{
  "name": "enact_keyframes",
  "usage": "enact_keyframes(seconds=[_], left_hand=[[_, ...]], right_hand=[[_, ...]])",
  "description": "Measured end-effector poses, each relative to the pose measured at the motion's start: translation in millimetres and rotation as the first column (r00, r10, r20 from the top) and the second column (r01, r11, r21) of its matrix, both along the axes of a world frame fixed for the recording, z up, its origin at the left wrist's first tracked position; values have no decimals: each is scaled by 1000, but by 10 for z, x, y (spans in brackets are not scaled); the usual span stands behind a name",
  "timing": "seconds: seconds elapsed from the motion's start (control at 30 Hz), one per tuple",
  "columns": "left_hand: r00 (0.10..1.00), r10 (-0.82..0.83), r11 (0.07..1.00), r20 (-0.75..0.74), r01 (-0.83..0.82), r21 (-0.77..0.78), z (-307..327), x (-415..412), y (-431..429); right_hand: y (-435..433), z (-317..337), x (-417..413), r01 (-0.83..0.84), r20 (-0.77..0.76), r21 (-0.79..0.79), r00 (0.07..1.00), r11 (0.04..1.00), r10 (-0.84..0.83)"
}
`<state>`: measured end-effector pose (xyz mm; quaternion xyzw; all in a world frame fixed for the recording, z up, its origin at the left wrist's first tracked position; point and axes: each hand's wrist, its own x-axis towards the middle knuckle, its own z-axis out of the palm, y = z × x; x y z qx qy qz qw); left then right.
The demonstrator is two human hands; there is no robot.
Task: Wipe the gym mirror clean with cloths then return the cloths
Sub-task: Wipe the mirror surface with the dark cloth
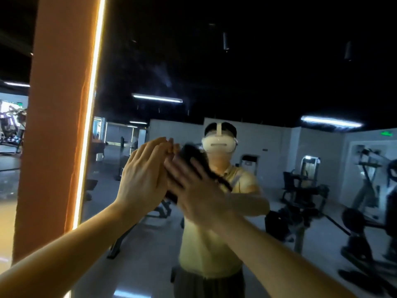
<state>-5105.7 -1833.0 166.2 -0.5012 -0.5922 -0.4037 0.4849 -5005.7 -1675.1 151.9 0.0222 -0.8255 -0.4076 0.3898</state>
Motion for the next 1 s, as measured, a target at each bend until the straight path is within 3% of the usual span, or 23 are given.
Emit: enact_keyframes(seconds=[0.07, 0.1, 0.2, 0.27, 0.33, 0.4, 0.47, 0.53, 0.63, 0.7, 0.73, 0.8, 0.9, 1.0], left_hand=[[1000, 30, 997, 6, -29, -77, -114, -27, 32], [999, 49, 992, -13, -50, -120, -175, -22, 58], [995, 82, 982, -58, -91, -166, -317, 87, 175], [996, 87, 981, -14, -88, -170, -373, 200, 274], [996, 77, 985, 44, -69, -159, -406, 291, 369], [995, 66, 991, 70, -56, -125, -430, 320, 429], [996, 56, 994, 74, -48, -101, -454, 314, 451], [996, 56, 992, 69, -48, -114, -496, 320, 456], [995, 84, 984, 53, -74, -163, -560, 369, 437], [993, 104, 979, 49, -94, -181, -556, 401, 417], [992, 112, 978, 53, -100, -184, -542, 411, 412], [992, 118, 975, 54, -105, -198, -532, 434, 411], [990, 123, 973, 68, -107, -203, -553, 459, 428], [989, 92, 982, 118, -70, -177, -563, 455, 451]], right_hand=[[81, -344, 231, 22, 244, 79, 969, 997, -41], [127, -322, 355, 44, 254, 85, 965, 995, -65], [266, 294, 619, 128, -61, -65, 989, 990, -132], [378, 885, 821, 119, -326, -270, 923, 955, -207], [508, 1242, 981, 57, -477, -427, 834, 903, -279], [579, 1159, 969, 17, -551, -438, 785, 899, -283], [576, 657, 836, 8, -573, -384, 782, 923, -245], [495, -106, 704, -2, -478, -345, 861, 939, -174], [328, -1184, 663, 46, -117, -235, 990, 971, -75], [352, -1255, 772, 86, 28, -156, 996, 984, -83], [409, -1068, 820, 87, 11, -143, 996, 986, -87], [507, -494, 913, 81, -157, -191, 981, 978, -112], [668, 324, 1027, 15, -453, -368, 870, 930, -194], [614, 90, 836, -55, -504, -389, 848, 920, -162]])
